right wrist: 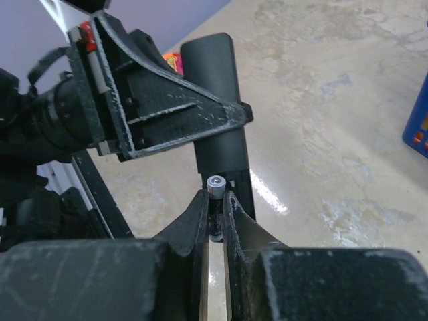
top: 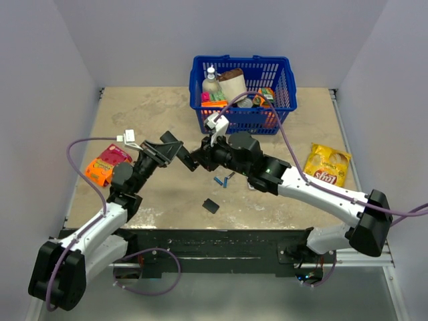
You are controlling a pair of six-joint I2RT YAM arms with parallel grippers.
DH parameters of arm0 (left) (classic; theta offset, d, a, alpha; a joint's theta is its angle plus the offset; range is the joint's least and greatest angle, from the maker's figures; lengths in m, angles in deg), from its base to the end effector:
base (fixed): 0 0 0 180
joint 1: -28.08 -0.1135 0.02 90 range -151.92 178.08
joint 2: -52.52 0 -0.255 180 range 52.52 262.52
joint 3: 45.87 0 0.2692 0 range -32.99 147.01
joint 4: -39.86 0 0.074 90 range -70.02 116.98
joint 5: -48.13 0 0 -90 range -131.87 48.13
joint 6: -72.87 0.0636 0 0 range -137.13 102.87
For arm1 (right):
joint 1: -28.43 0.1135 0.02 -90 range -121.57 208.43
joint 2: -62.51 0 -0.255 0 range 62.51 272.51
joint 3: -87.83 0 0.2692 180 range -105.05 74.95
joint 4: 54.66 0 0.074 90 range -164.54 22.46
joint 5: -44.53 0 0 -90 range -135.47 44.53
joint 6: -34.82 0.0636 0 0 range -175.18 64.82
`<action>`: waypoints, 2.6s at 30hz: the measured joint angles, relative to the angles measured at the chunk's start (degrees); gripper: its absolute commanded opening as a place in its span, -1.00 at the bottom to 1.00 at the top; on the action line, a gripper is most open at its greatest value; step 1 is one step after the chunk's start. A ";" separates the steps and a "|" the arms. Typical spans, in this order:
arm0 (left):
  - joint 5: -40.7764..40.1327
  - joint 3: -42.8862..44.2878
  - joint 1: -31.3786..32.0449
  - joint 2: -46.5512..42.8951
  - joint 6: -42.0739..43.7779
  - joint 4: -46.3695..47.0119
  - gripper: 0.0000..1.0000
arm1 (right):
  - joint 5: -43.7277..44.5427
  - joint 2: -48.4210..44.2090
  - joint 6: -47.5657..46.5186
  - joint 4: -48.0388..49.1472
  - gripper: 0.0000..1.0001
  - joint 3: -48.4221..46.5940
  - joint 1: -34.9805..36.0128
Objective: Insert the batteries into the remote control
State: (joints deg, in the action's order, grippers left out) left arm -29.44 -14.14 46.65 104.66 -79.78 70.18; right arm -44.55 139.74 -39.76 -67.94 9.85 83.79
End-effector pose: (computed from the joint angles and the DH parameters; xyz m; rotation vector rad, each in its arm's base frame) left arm 0.2325 -0.0926 0.2444 -0.3892 1.4880 -1.3075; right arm 0.2095 0.3015 0.3359 -0.6291 1.7666 0.8589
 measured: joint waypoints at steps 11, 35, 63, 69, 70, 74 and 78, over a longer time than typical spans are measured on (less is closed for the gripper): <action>2.25 0.00 0.31 2.03 -2.86 6.08 -1.00 | -0.70 0.83 -0.02 4.37 -0.93 0.20 0.90; 2.51 0.00 0.33 2.34 -7.04 7.78 -1.00 | -0.70 2.08 -1.42 5.01 -0.93 1.81 1.44; 2.25 -0.02 0.31 1.79 -6.97 6.84 -1.00 | -2.43 2.97 -4.44 5.16 -0.80 1.79 2.01; 2.05 -0.02 0.31 1.73 -6.97 6.84 -1.00 | -3.04 3.06 -4.83 4.68 -0.78 1.77 2.01; 2.03 -0.02 0.31 1.73 -6.95 6.84 -1.00 | -3.15 3.06 -4.96 4.63 -0.77 1.77 2.01; 1.86 -0.02 0.31 1.73 -6.95 6.84 -1.00 | -3.52 3.08 -5.25 4.28 -0.70 1.68 2.01; 1.81 -0.02 0.31 1.75 -6.99 6.88 -1.00 | -3.58 3.10 -5.44 4.17 -0.58 1.53 2.01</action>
State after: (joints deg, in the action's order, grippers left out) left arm -27.63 -14.16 46.95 106.41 -86.78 77.07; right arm -48.13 142.84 -45.20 -63.77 11.38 85.80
